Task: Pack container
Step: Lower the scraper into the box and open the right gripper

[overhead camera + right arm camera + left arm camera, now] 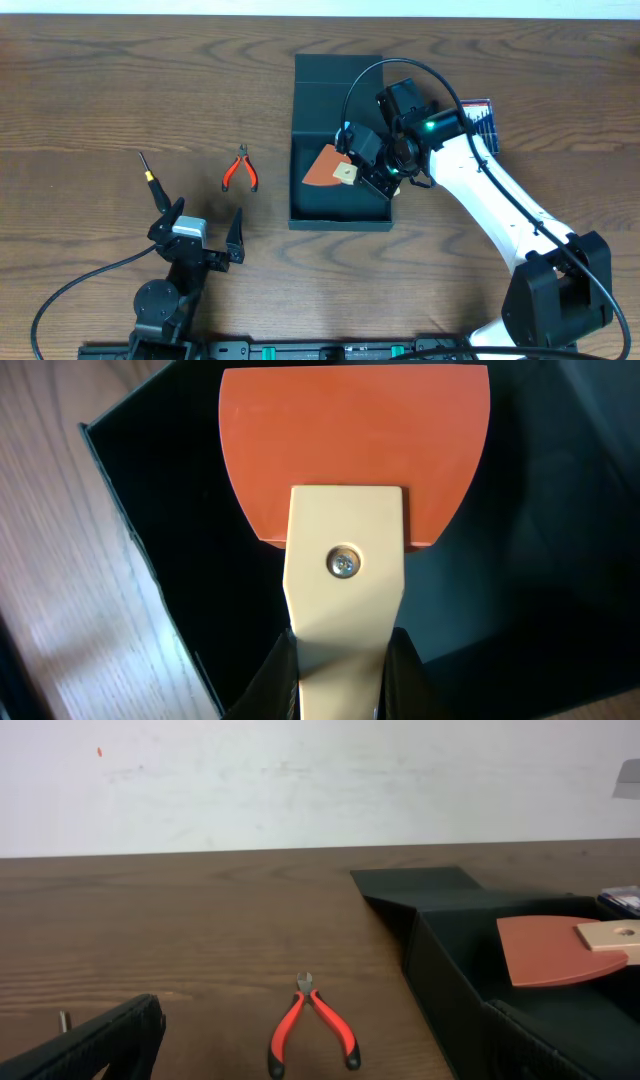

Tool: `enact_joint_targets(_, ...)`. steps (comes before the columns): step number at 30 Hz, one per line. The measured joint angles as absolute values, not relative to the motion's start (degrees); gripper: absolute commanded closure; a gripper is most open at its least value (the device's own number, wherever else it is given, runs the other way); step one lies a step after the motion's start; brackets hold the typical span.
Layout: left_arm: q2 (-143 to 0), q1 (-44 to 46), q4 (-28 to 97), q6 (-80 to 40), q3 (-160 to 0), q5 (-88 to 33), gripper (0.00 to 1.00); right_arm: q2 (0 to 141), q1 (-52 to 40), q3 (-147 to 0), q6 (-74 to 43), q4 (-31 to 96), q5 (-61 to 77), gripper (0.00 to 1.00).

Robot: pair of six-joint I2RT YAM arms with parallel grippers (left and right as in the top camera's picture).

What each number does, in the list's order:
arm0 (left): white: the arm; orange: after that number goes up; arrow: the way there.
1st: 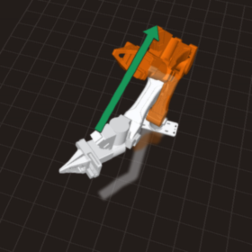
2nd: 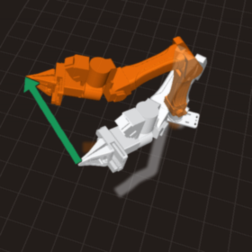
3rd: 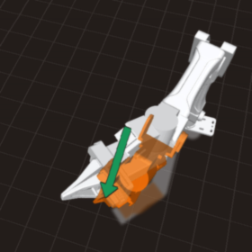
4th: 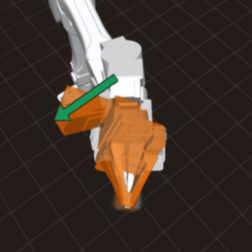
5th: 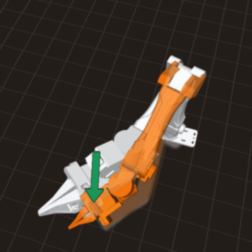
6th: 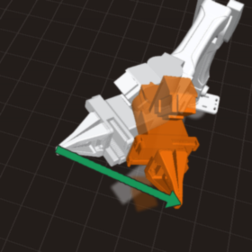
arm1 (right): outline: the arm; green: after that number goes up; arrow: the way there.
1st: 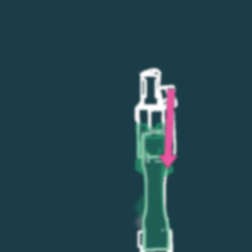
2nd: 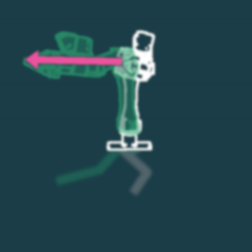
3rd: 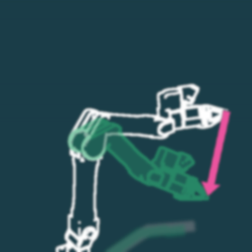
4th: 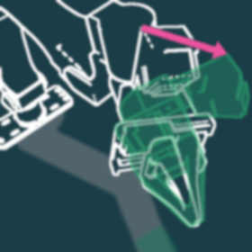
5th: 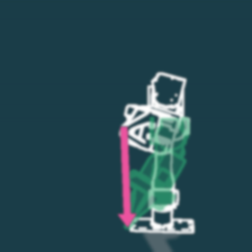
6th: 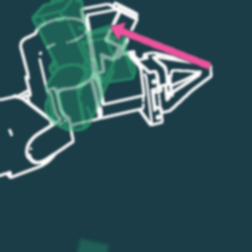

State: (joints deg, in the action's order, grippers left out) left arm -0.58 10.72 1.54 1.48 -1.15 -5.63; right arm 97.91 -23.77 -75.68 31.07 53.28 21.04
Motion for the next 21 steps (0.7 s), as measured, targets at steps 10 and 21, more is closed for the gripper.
enact_joint_targets(10,-0.6,10.7,1.5,1.5,-1.2,-5.6,0.01,97.9,-23.8,-75.7,32.1,51.2,21.0,0.99)
enact_joint_targets(21,-0.6,10.7,1.5,1.5,-1.2,-5.6,0.01,98.0,-23.8,-75.7,35.0,49.6,21.1,0.97)
